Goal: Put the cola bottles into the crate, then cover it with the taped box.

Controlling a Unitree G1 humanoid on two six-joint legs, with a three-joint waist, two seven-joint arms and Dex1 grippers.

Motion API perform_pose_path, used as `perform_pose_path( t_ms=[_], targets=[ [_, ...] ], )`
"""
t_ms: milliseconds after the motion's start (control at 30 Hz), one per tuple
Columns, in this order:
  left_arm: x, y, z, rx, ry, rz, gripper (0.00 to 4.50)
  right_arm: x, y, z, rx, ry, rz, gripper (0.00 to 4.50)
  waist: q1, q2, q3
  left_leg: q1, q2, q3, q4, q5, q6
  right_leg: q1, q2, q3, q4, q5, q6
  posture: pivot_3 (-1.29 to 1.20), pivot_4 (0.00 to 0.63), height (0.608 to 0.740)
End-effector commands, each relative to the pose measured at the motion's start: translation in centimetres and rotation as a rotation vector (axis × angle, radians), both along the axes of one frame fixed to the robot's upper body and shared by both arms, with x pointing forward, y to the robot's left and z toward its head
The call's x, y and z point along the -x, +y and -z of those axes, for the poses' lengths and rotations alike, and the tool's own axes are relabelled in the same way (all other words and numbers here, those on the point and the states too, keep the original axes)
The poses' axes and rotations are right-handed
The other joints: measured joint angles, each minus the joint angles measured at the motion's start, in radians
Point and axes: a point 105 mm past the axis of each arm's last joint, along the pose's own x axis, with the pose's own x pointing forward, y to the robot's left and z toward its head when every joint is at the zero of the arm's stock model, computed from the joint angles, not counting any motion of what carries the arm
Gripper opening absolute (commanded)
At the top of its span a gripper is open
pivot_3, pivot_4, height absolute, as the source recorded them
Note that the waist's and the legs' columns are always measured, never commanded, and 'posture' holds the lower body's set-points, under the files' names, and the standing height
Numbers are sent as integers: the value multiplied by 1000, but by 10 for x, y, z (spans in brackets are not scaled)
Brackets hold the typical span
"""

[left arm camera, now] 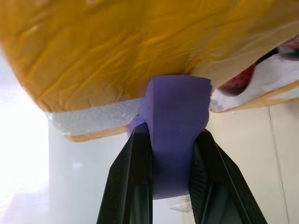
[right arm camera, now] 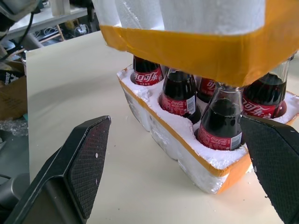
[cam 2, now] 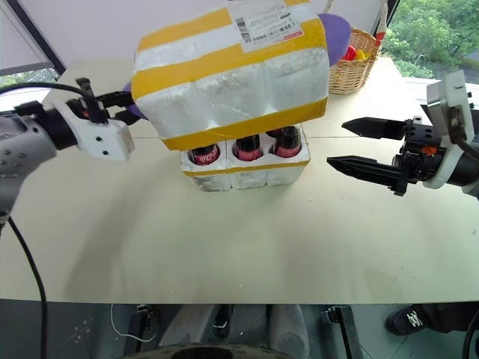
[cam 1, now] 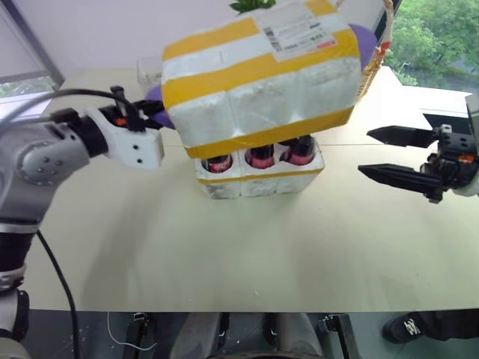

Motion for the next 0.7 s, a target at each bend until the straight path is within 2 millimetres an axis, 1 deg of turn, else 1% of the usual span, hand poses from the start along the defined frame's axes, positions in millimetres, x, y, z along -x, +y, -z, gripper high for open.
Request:
perform_pose_path(
  t_ms=[33, 67, 167, 300, 433, 500, 600, 700],
  targets=[
    [-2, 0, -2, -11, -37, -15, 2322, 4, 0, -10, -3, -62, 4, 4500, -1, 0, 0, 0, 0, 0, 0, 0, 0, 0, 0, 0, 0, 0, 0, 0, 150, 732],
    [-2, 1, -1, -8, -38, -20, 2760, 4, -1, -10, -3, -62, 5, 4500, 0, 0, 0, -1, 0, 0, 0, 0, 0, -1, 0, 0, 0, 0, 0, 0, 150, 732],
    [-3, 3, -2, 0, -42, -31, 4420, 3, -1, -11, -6, -66, 9, 4500, 0, 0, 0, -1, 0, 0, 0, 0, 0, -1, 0, 0, 0, 0, 0, 0, 150, 732],
    [0, 13, 9, -41, -9, -47, 4472, 2, -2, -10, -14, -69, 14, 4500, -1, 0, 0, -1, 0, 0, 0, 0, 0, -1, 0, 0, 0, 0, 0, 0, 150, 732],
    [8, 25, 14, -57, -13, -56, 4472, 2, -3, -9, -12, -63, 16, 4500, -1, 0, 0, -1, 0, 0, 0, 0, 0, -2, 0, 0, 0, 0, 0, 0, 150, 732],
    [13, 37, 18, -34, 21, -73, 4472, 2, -5, -6, -3, -55, 20, 4500, -1, 0, 0, -1, 0, 0, 0, 0, 0, -2, 0, 0, 0, 0, 0, 0, 150, 732],
    [26, 50, 30, 21, 128, -60, 4472, 1, -9, -2, 14, -44, 31, 4500, -1, 0, 0, -1, 0, 0, 0, 0, 0, -2, 0, 0, 0, 0, 0, 0, 150, 732],
    [35, 64, 39, 173, 279, -87, 4472, -1, -13, 1, 20, -36, 43, 4500, -1, 0, 0, -1, 1, 0, 0, 0, 0, -2, 0, 0, 0, 0, 0, 0, 150, 732]
  ],
)
